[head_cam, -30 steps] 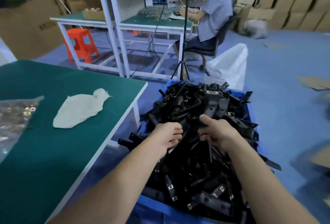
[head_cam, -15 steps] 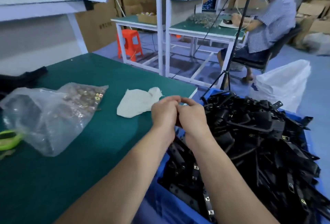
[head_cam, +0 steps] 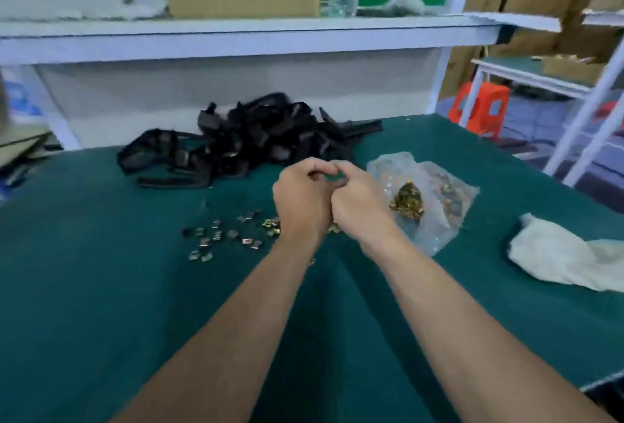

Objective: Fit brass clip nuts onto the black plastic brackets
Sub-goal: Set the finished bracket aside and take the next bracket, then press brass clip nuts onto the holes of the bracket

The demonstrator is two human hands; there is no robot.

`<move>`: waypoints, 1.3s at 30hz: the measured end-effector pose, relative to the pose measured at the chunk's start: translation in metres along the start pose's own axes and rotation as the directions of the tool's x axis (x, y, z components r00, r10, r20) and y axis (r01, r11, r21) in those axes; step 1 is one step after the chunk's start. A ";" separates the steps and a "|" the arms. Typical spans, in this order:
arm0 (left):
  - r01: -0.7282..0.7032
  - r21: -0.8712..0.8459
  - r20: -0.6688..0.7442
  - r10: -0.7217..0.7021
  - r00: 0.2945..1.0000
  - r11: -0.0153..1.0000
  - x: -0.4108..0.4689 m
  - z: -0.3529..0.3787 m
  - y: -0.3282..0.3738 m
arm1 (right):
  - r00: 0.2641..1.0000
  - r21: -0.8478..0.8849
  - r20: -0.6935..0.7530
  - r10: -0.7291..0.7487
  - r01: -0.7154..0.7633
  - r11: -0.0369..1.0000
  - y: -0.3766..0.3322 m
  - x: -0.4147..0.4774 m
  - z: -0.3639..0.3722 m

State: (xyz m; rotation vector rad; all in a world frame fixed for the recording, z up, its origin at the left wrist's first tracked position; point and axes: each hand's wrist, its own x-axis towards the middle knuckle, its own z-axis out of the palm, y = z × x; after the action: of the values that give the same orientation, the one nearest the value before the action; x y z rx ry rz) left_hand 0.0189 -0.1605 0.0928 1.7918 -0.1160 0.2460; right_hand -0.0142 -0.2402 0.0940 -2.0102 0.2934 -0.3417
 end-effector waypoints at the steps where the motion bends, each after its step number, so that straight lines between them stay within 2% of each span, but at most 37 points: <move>1: 0.007 0.078 -0.038 -0.004 0.999 0.997 0.011 -0.018 -0.012 | 0.998 -0.021 0.047 -0.042 0.043 0.999 -0.006 0.007 0.019; 3: 0.037 0.316 -0.056 -0.020 0.998 0.948 0.030 -0.054 -0.038 | 0.988 -0.106 0.135 -0.073 0.088 0.990 -0.013 0.024 0.054; 6: -0.013 0.641 0.029 -0.007 1.000 0.767 0.050 -0.094 -0.082 | 0.961 -0.223 0.263 -0.084 0.146 0.964 -0.011 0.057 0.098; 10: -0.166 0.743 0.315 -0.119 0.942 0.648 0.053 -0.108 -0.126 | 0.945 -0.479 0.317 -0.085 0.237 0.845 -0.006 0.107 0.141; 12: -0.233 0.725 0.331 -0.031 0.943 0.648 0.054 -0.106 -0.139 | 0.952 -0.537 0.294 -0.085 0.238 0.809 -0.006 0.130 0.155; 15: -0.258 0.624 0.247 0.127 0.961 0.737 0.064 -0.109 -0.144 | 0.971 -0.576 0.225 -0.083 0.202 0.792 -0.007 0.164 0.172; 19: -0.223 0.535 0.235 0.110 0.966 0.815 0.086 -0.111 -0.147 | 0.991 -0.540 0.089 -0.099 0.132 0.831 -0.010 0.204 0.185; 21: -0.213 0.502 0.221 0.114 0.969 0.838 0.093 -0.108 -0.150 | 0.993 -0.502 0.086 -0.075 0.108 0.858 -0.008 0.224 0.189; 24: -0.177 0.499 0.164 0.108 0.981 0.849 0.100 -0.106 -0.157 | 0.984 -0.514 0.173 -0.049 0.133 0.848 -0.008 0.247 0.194; 29: -0.160 0.482 0.187 0.078 0.979 0.862 0.102 -0.108 -0.159 | 0.961 -0.656 0.255 -0.108 0.254 0.711 -0.002 0.238 0.194; 34: -0.139 0.486 0.182 0.056 0.982 0.863 0.099 -0.109 -0.155 | 0.932 -0.633 0.356 -0.071 0.296 0.716 0.002 0.200 0.179; 39: -0.118 0.503 0.201 0.017 0.979 0.856 0.091 -0.114 -0.147 | 0.846 -0.647 0.533 0.016 0.395 0.652 0.006 0.153 0.158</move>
State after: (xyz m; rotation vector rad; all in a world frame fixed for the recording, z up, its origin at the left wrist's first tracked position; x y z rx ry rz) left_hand 0.1261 -0.0106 -0.0010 2.3495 -0.2714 0.1625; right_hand 0.1850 -0.1653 0.0381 -2.8699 -0.1706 0.2412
